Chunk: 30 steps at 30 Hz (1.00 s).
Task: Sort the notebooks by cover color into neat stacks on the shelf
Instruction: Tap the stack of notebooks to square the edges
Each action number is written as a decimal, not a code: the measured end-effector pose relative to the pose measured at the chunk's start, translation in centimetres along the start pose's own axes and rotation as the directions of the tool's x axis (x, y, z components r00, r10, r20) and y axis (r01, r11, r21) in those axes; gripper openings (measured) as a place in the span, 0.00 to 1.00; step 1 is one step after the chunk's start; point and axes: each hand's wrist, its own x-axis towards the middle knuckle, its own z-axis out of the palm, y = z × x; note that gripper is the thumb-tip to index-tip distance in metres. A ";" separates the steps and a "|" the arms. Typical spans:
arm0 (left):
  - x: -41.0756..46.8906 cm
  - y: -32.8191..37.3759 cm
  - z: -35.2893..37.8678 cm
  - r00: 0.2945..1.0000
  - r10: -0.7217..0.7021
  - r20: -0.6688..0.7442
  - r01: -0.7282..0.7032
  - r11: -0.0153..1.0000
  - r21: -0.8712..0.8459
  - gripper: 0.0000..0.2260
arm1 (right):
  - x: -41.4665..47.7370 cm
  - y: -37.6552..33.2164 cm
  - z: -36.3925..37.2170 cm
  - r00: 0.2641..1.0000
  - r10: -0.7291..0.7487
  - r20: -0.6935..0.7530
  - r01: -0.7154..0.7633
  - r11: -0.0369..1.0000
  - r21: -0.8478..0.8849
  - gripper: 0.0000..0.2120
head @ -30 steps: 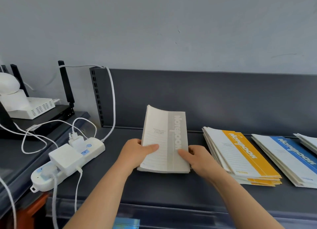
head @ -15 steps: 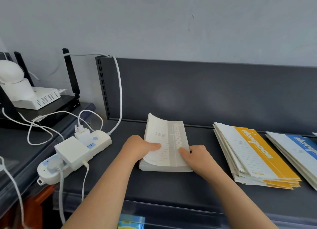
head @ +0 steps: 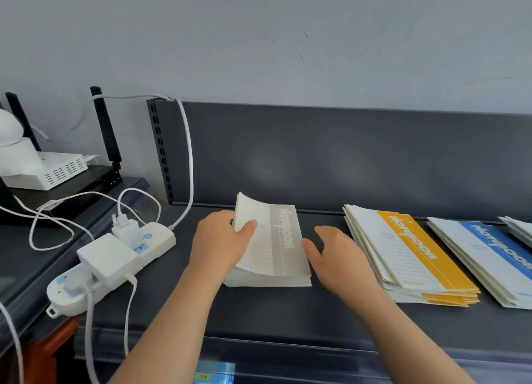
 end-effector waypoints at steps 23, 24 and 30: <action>-4.2 16.3 16.2 0.949 -0.037 0.314 -0.006 0.991 0.135 0.19 | 2.6 18.6 -8.0 0.968 0.203 0.147 -0.178 0.970 -0.166 0.17; -4.1 16.6 16.4 0.940 -0.059 0.336 0.029 0.995 0.092 0.18 | 2.7 18.8 -7.9 0.963 0.203 0.178 -0.179 0.974 -0.141 0.18; -2.9 17.4 15.9 0.880 -0.219 0.422 0.349 0.901 -0.260 0.14 | 2.4 19.7 -8.2 0.953 0.210 0.220 -0.201 0.978 -0.062 0.22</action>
